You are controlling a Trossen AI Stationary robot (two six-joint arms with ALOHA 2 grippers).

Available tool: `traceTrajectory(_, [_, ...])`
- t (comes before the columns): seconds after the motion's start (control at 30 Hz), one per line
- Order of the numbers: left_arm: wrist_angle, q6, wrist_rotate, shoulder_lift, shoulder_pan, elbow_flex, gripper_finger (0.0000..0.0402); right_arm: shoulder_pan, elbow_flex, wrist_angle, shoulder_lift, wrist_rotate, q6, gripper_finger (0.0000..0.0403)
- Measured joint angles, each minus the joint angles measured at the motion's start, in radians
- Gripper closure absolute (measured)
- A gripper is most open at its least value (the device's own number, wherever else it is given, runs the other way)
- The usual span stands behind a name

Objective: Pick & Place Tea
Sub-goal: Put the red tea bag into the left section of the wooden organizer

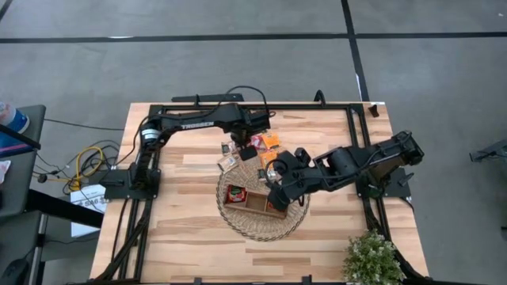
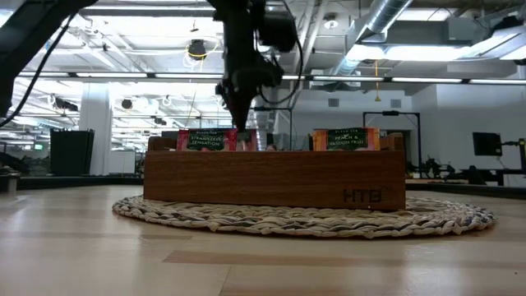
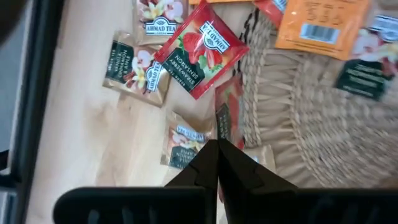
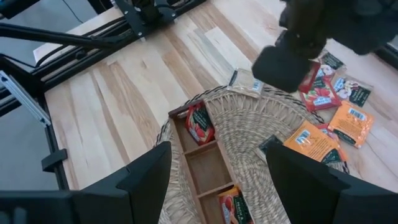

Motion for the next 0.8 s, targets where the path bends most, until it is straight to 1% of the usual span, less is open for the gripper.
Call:
traceTrajectory(0.23, [-0.083,-0.018,0.0,-0.108,-0.039,0.0,0.0401,0.041,0.0,-0.033,0.0,0.06,0.035,0.0148])
traceTrajectory(0.37, [-0.122,-0.033,-0.004,-0.179,-0.083,0.0,0.0401,0.073,0.001,-0.062,-0.012,0.107,0.072,0.0148])
traceTrajectory(0.5, [-0.168,-0.079,-0.012,-0.237,-0.13,0.0,0.0401,0.107,0.001,-0.073,-0.023,0.152,0.098,0.0148])
traceTrajectory(0.63, [-0.194,-0.16,0.005,-0.286,-0.193,0.0,0.0401,0.127,0.001,-0.073,-0.026,0.176,0.106,0.0148])
traceTrajectory(0.8, [-0.202,-0.234,0.017,-0.308,-0.302,0.0,0.0401,0.141,0.001,-0.071,-0.028,0.192,0.116,0.0148])
